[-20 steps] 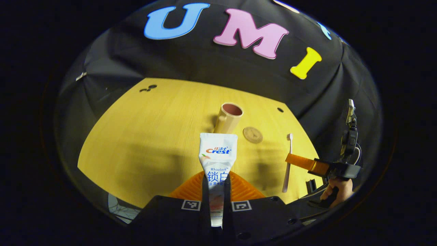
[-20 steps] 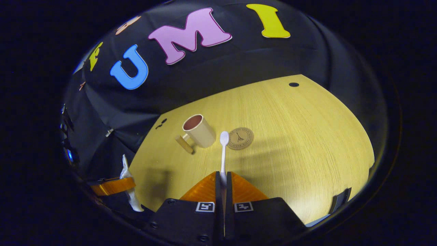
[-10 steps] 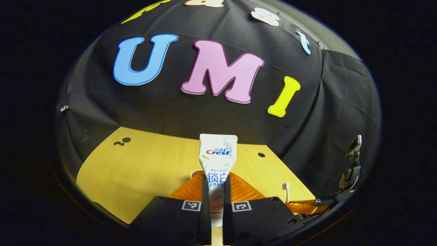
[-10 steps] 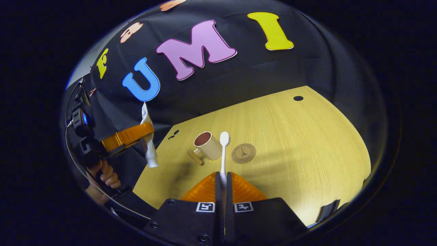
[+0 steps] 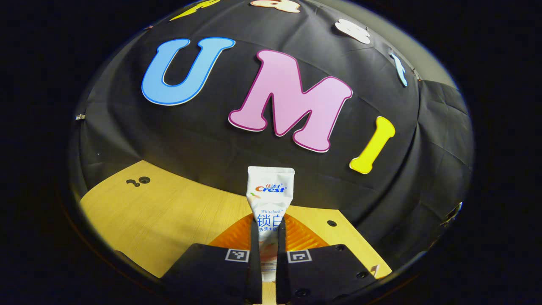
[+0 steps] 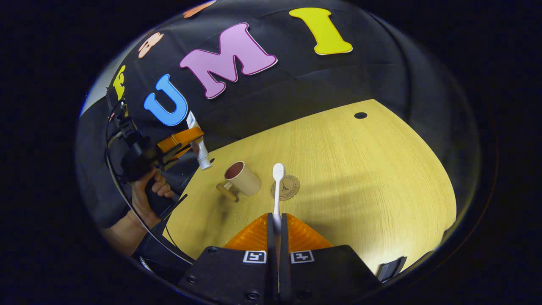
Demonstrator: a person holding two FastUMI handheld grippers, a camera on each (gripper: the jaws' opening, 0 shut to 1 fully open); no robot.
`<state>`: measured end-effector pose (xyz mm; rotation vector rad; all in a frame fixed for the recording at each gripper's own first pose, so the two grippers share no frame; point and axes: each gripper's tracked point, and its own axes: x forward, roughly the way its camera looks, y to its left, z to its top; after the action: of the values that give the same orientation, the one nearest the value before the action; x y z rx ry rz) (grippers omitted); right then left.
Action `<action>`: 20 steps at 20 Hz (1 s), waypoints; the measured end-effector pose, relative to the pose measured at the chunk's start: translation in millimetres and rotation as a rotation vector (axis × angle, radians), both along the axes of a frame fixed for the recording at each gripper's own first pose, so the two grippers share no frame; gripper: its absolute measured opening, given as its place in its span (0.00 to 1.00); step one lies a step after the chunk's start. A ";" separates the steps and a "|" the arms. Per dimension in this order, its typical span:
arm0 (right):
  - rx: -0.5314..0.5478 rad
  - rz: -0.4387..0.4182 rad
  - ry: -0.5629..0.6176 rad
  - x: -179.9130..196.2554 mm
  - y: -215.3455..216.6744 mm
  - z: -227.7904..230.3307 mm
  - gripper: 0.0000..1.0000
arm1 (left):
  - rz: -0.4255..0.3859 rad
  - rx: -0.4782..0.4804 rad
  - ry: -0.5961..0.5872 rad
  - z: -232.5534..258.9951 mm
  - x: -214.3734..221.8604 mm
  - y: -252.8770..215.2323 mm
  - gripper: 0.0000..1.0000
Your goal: Put the toothbrush and toothpaste on the desktop into the cup, then pick up the cup and place it on the coaster on the desktop.
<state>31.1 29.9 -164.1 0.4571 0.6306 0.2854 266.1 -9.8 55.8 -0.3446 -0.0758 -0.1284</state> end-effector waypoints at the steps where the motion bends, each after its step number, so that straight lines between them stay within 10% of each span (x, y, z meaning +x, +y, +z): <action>1: 0.004 0.004 0.004 0.5 -4.0 -3.9 0.06 | 0.015 0.003 0.003 -5.0 11.5 1.7 0.18; 20: 0.001 0.007 0.067 5.0 -42.7 -43.4 0.06 | 0.112 0.096 0.183 -108.2 66.5 7.7 0.24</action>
<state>36.1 -12.8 -207.5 0.4672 0.6976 0.2779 332.6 -2.1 -52.5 -0.2542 0.0918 0.0110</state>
